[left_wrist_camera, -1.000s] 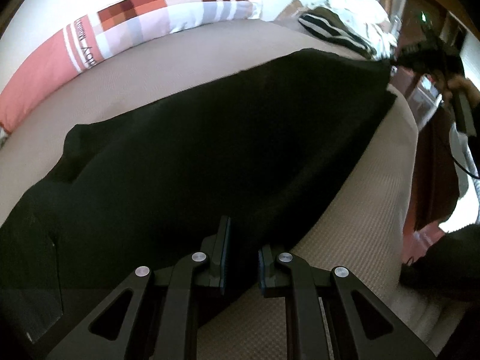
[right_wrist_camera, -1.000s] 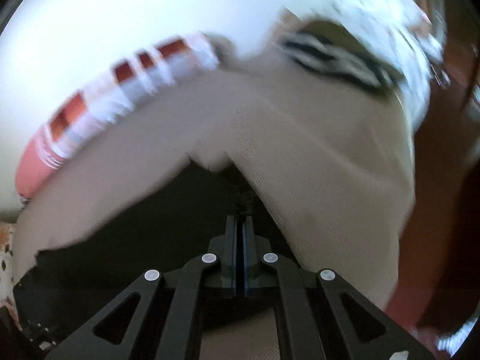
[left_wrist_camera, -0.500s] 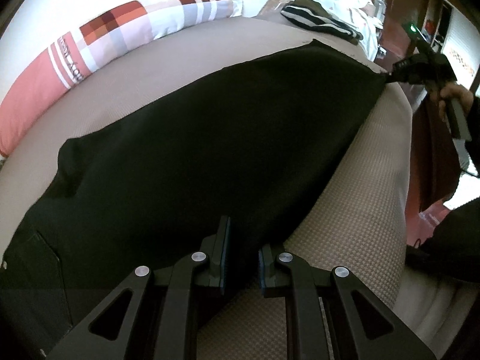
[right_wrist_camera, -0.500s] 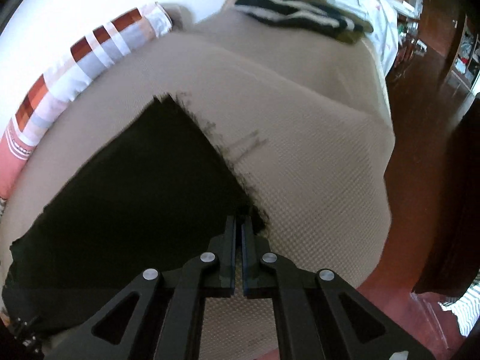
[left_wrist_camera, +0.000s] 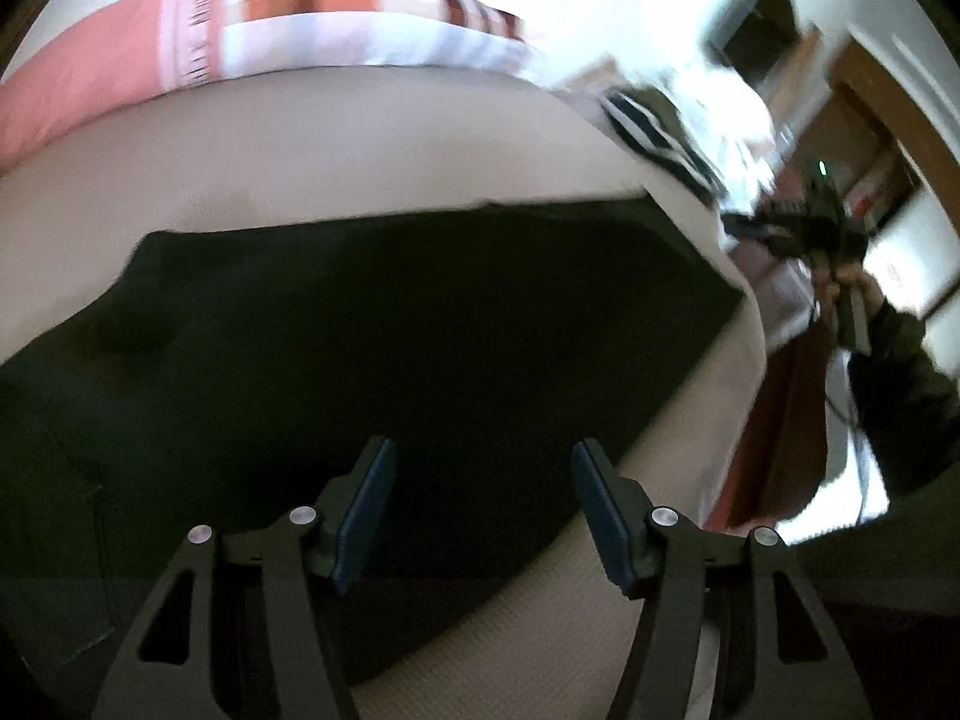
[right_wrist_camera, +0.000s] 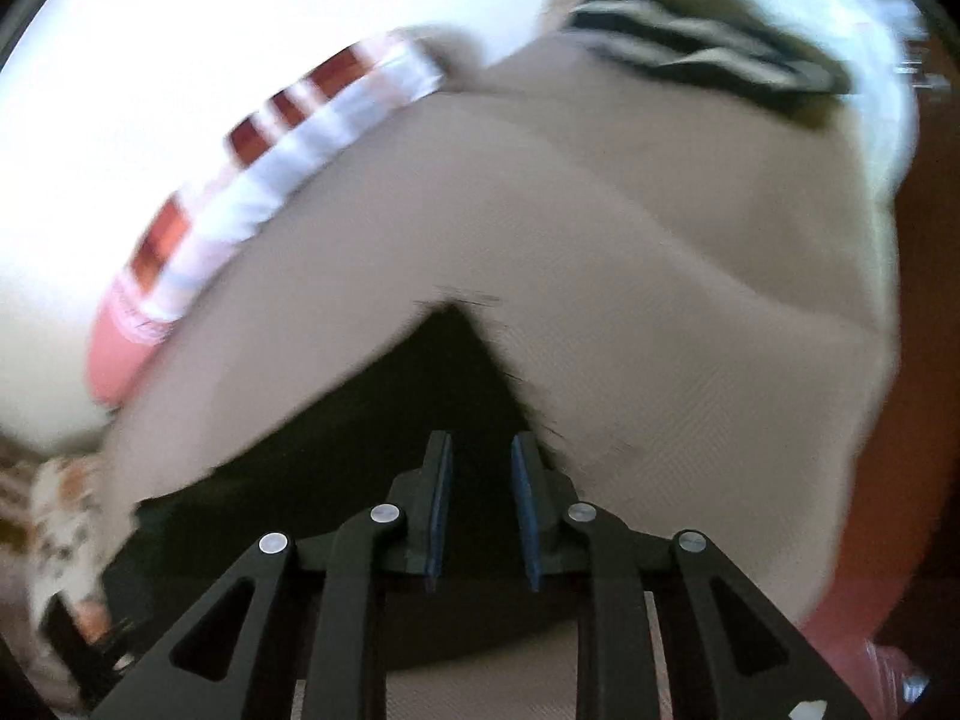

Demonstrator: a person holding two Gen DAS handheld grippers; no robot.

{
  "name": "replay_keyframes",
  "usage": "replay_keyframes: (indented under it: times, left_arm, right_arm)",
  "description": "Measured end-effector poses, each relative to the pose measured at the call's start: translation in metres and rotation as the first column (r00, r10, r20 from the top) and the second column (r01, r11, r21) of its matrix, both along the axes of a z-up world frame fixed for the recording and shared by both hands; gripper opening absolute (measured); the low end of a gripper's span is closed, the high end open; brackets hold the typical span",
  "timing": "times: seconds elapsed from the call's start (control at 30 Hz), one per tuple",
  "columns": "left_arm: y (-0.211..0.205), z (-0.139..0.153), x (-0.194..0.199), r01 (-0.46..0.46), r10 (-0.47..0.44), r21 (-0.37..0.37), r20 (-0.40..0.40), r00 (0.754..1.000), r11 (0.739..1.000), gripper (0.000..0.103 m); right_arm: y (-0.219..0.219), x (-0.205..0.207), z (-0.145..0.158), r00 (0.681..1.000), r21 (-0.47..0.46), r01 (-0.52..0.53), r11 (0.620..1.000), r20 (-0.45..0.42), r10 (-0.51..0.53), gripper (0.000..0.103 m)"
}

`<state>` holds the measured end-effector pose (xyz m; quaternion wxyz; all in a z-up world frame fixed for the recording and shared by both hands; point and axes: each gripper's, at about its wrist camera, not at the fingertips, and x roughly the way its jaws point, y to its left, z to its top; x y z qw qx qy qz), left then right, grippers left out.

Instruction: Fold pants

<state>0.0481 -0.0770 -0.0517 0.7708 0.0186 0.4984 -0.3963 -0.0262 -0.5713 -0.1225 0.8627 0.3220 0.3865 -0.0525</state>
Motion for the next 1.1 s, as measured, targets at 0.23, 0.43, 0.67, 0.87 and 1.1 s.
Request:
replay_keyframes:
  times: [0.23,0.43,0.67,0.87,1.1]
  left_arm:
    - [0.025,-0.005,0.036,-0.224,0.224,-0.002,-0.05,0.973,0.975,0.062]
    - [0.035,-0.008,0.045,-0.304,0.304,0.017,-0.068,0.95,0.953,0.062]
    - [0.032,-0.015,0.05,-0.318,0.322,0.055,-0.076,0.944,0.946,0.062]
    - [0.023,-0.016,0.054,-0.313,0.318,0.081,-0.06,0.946,0.946,0.062]
    - [0.012,-0.008,0.064,-0.341,0.341,0.078,0.025,0.94,0.937,0.062]
  right_arm:
    - [-0.018,0.078,-0.014,0.989,0.066,-0.14,0.988,-0.029,0.142,0.02]
    - [-0.026,0.11,-0.022,0.977,0.029,-0.195,0.98,-0.084,0.197,0.02]
    - [-0.032,0.122,-0.03,0.961,0.052,-0.263,0.964,-0.079,0.266,0.02]
    - [-0.02,0.112,-0.022,0.952,-0.007,-0.303,0.953,-0.048,0.302,0.009]
    - [-0.002,0.068,0.029,0.995,-0.293,-0.046,0.955,0.073,0.07,0.0]
